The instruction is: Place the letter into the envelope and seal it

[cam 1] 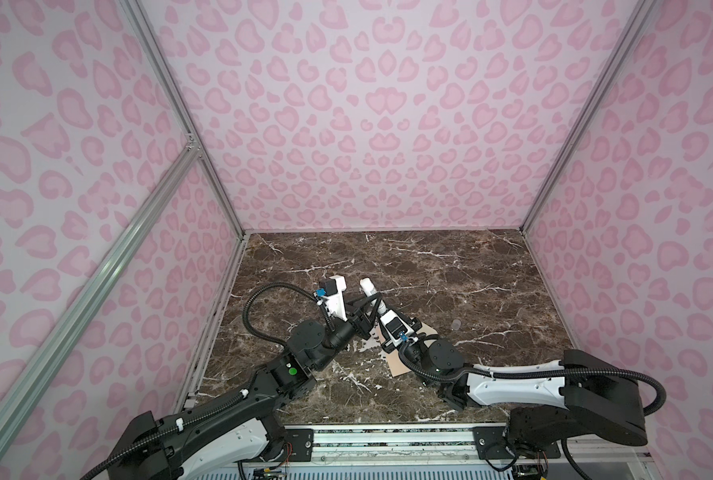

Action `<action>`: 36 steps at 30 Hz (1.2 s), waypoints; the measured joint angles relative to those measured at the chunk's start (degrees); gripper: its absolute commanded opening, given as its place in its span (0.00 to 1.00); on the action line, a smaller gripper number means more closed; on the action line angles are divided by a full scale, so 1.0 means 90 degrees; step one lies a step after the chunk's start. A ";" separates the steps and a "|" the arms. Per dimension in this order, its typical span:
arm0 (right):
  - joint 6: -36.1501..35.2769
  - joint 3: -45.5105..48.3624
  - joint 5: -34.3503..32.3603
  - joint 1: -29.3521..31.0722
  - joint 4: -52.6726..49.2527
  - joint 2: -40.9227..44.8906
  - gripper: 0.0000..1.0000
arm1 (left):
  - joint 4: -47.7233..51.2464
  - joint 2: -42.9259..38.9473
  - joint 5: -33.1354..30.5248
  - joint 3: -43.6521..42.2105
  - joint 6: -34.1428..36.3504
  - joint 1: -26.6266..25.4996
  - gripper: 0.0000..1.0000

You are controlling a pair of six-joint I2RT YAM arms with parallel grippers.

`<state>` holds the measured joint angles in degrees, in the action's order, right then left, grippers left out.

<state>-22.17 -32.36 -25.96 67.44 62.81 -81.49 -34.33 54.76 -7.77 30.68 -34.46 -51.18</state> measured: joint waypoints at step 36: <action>0.4998 0.0345 0.6424 -0.2242 -0.2883 0.2040 0.30 | -0.0197 -0.0393 0.2737 -0.0527 -0.0070 0.0529 0.04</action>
<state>22.81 -29.26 31.86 47.27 36.86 -63.13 -36.10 51.22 16.86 25.93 -35.09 -46.41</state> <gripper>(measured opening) 0.257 0.284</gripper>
